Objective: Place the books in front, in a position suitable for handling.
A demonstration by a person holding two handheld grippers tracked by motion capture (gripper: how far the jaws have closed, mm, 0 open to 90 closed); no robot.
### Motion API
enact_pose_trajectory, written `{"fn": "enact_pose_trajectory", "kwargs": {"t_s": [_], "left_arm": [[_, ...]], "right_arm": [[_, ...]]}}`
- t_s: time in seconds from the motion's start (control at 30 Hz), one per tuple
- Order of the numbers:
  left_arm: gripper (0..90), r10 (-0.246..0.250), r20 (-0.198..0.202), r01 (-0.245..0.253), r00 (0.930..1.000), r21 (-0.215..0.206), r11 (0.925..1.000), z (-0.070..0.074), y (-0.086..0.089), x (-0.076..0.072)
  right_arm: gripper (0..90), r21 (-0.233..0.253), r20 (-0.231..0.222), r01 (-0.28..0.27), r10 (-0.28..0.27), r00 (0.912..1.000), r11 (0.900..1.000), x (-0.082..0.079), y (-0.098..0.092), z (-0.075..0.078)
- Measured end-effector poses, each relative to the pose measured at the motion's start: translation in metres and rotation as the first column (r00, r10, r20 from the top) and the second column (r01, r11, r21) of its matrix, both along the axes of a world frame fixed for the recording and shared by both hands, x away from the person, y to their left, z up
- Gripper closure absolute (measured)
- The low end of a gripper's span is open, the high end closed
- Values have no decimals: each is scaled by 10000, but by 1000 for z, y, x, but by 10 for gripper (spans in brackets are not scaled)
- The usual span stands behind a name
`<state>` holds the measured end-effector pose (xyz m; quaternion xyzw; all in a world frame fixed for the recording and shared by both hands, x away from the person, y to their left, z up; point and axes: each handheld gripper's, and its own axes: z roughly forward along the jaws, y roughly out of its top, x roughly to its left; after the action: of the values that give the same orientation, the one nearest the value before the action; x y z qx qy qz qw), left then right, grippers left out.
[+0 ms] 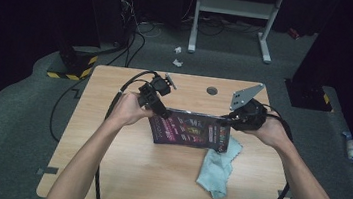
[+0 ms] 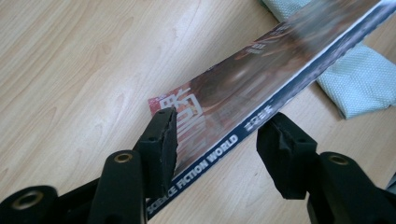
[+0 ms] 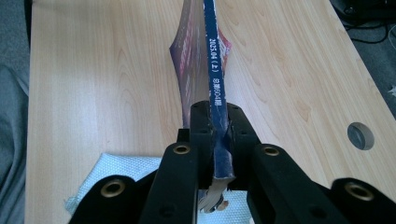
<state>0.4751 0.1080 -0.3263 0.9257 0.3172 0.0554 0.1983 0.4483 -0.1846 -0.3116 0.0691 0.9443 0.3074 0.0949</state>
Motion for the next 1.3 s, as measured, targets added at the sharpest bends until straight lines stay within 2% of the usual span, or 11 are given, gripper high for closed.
{"fn": "enact_pose_trajectory", "kwargs": {"t_s": [0.23, 0.5, 0.63, 0.77, 0.9, 1.17, 1.3], "left_arm": [[466, -22, 165, 25, 9999, -178, 9998, 1, 9, 0], [465, -159, 255, 163, 9995, -175, 9997, 0, 15, 0], [464, -198, 371, 211, 9991, -366, 9991, 0, 18, -1], [464, 97, 342, -83, 9994, -425, 9991, -6, 25, 1], [464, 95, 405, -69, 9991, -644, 9979, -10, 31, 1], [431, -150, 606, 200, 9980, -827, 9964, -13, 30, 3], [407, -325, 780, 409, 9964, -1080, 9933, -12, 29, 2]], "right_arm": [[842, 162, -29, 37, -36, 10000, 9999, -2, -8, 4], [842, 264, -83, 111, -109, 9999, 9996, -4, -15, 8], [842, 307, -71, 116, -114, 9999, 9995, -5, -17, 9], [842, 440, -102, 111, -106, 9999, 9990, -4, -19, 10], [842, 722, -128, 150, -141, 9998, 9973, -4, -24, 13], [842, 905, -226, 87, -67, 9997, 9959, -5, -27, 16], [843, 1065, -309, 73, -40, 9995, 9943, -5, -32, 17]]}}
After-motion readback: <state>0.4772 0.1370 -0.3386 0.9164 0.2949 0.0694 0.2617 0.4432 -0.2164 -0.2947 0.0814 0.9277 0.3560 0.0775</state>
